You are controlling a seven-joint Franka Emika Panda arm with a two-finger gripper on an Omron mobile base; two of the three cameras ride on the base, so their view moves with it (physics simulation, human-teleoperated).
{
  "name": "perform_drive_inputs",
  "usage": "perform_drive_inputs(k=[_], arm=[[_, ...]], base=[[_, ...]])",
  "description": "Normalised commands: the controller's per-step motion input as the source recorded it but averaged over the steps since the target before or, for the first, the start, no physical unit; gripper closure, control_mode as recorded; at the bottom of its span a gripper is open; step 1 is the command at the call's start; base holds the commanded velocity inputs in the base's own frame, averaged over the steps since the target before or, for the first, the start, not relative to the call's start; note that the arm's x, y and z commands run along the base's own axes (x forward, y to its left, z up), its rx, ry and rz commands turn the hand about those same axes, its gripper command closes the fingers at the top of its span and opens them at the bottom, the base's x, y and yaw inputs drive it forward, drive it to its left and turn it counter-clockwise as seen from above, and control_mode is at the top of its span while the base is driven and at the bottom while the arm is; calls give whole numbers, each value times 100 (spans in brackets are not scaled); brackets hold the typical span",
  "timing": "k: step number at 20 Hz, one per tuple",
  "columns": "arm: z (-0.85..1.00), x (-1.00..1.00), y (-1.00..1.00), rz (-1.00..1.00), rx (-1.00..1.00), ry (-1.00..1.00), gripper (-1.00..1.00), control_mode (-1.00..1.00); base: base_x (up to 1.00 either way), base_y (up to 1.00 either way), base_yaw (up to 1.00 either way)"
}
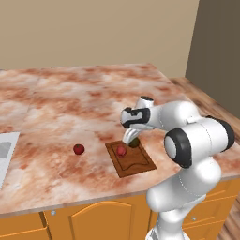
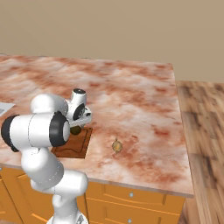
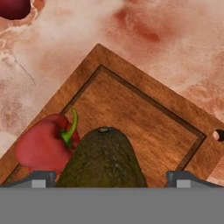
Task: Place the avocado, onion, tomato, and bell pepper on the cutting board.
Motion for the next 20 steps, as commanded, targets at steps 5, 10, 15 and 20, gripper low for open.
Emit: perform_drive_inputs(k=[5,10,15,20], arm=[[1,0,3,0,0,0,-100,-100],[-3,0,-13,-8,0,2,-100,-100],[-23,-13,-23,-31,2,7,-100,-100],[-40,-9,0,-40,4,7,-100,-100]], base=[[0,0,0],[0,0,0],[0,0,0],[0,0,0]])
